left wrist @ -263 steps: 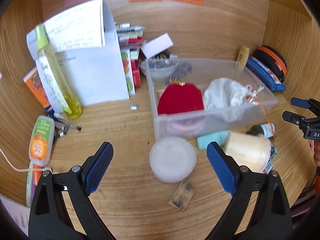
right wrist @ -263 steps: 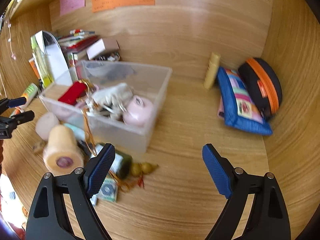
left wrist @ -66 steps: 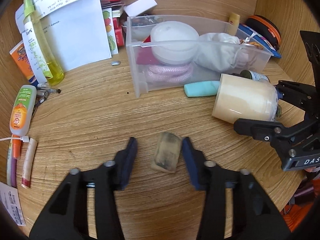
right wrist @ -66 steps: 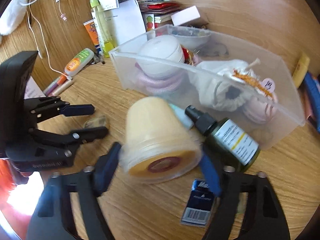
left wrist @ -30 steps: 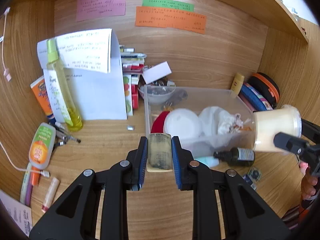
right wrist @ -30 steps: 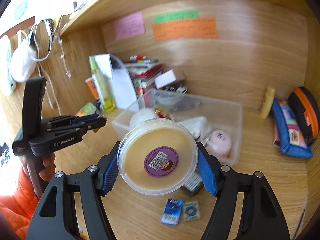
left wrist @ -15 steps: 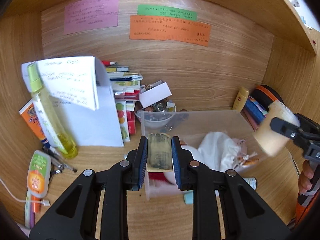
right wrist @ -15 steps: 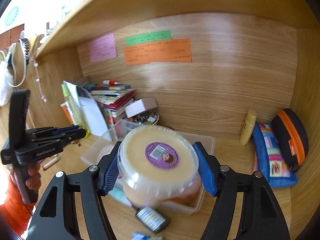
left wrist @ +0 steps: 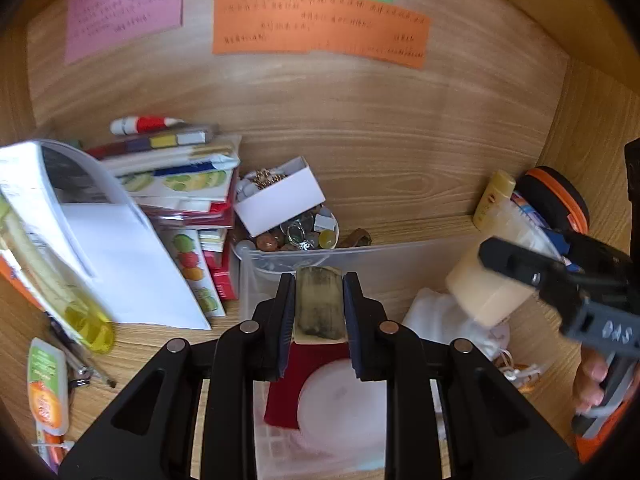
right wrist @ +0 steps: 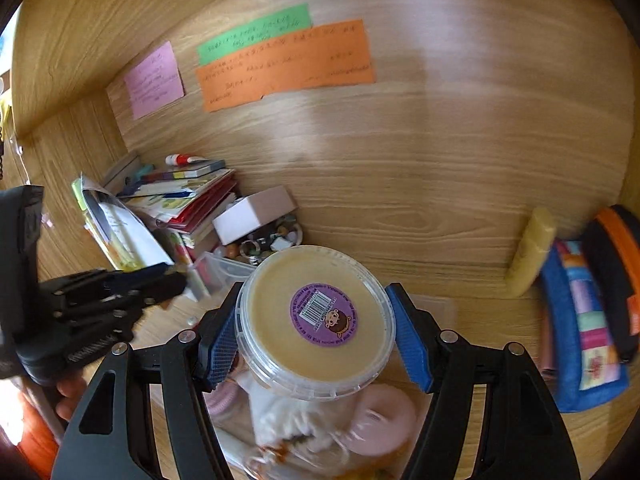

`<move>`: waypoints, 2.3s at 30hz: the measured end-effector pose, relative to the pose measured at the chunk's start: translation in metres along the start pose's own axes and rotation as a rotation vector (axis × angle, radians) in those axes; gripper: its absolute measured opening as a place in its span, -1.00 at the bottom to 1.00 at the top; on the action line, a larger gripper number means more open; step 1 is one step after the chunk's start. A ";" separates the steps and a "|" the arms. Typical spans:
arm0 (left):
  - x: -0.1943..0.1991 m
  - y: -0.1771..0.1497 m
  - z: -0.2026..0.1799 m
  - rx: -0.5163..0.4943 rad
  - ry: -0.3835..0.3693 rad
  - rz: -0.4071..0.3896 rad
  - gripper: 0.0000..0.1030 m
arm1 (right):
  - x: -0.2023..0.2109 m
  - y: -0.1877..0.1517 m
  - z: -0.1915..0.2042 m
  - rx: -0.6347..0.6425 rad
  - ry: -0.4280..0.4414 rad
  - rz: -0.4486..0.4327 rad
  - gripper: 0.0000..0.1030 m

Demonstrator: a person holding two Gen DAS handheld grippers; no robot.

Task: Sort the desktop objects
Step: 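Carry the cream jar and soap bar over the clear box and lower them, then move the right gripper to the green spray bottle and the left to the mint tube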

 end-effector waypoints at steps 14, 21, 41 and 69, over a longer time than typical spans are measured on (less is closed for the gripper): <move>-0.031 -0.010 -0.003 -0.017 -0.015 0.080 -0.55 | -0.041 -0.026 0.013 0.109 -0.099 0.116 0.27; -0.020 -0.006 -0.001 -0.003 -0.035 0.074 -0.55 | -0.040 -0.027 0.019 0.170 -0.157 0.127 0.35; 0.054 -0.013 -0.011 -0.040 0.014 -0.071 0.42 | 0.033 -0.040 0.007 0.159 -0.215 0.055 0.57; 0.054 -0.111 -0.024 -0.074 -0.026 0.123 0.48 | 0.048 -0.135 0.010 0.128 -0.135 0.204 0.67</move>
Point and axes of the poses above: each gripper's, at about its wrist camera, not at the fingertips, and x roughly against the way its jaws point, z to its left, y to its top, the point moved 4 cm from there along -x, roughly the way its jaws point, and after that the axes turned 2 degrees about y, right-handed, at the moved point
